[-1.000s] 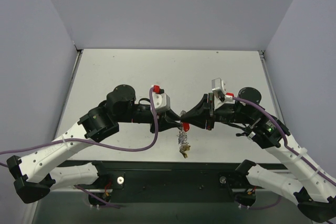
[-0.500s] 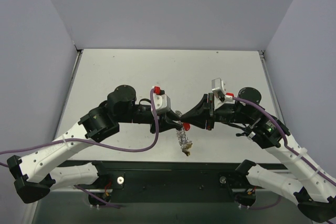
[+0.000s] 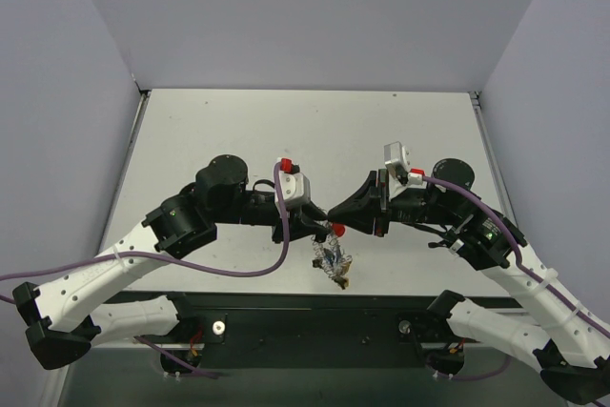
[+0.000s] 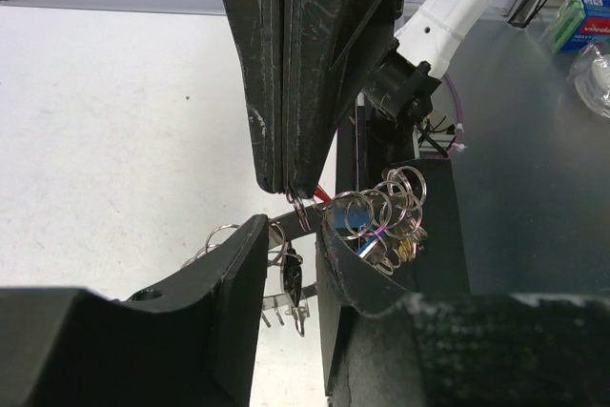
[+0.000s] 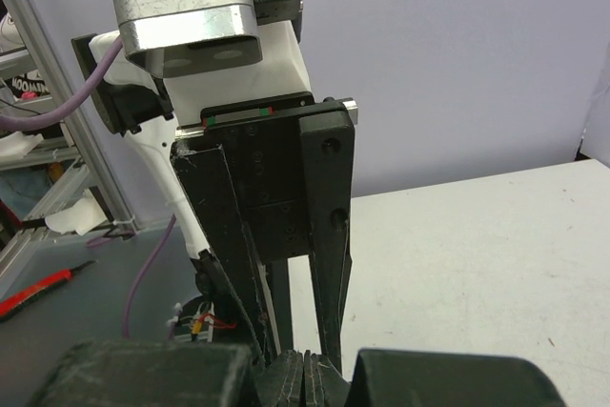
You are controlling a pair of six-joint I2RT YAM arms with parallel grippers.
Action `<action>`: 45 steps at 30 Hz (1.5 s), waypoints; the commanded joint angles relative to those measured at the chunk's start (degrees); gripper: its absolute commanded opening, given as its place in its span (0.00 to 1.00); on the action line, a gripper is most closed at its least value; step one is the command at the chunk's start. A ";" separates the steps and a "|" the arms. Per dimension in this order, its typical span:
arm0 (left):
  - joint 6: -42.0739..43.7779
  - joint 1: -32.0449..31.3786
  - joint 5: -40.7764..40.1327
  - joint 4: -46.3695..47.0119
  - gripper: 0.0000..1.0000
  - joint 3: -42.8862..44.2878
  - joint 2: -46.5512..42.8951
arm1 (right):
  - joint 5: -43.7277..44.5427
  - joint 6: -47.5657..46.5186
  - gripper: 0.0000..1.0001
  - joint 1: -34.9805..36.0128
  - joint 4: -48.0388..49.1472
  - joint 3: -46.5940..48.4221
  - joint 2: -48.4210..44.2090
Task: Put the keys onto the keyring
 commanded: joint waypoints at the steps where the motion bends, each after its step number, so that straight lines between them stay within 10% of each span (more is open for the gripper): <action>1: -0.51 -0.33 0.03 2.54 0.35 -0.20 0.04 | -1.07 0.40 0.00 0.04 5.86 1.91 -1.14; 17: -2.79 -0.33 -1.38 7.64 0.29 -1.17 -0.30 | -1.33 0.49 0.00 0.04 6.03 1.56 -1.14; 23: -3.59 -0.33 -1.47 8.35 0.00 -0.91 0.48 | -1.07 0.49 0.00 0.04 6.03 1.38 -1.40; 45: -4.47 -0.33 -5.34 15.64 0.00 -5.92 -5.93 | 7.10 1.81 0.00 -0.05 7.88 -1.34 -4.30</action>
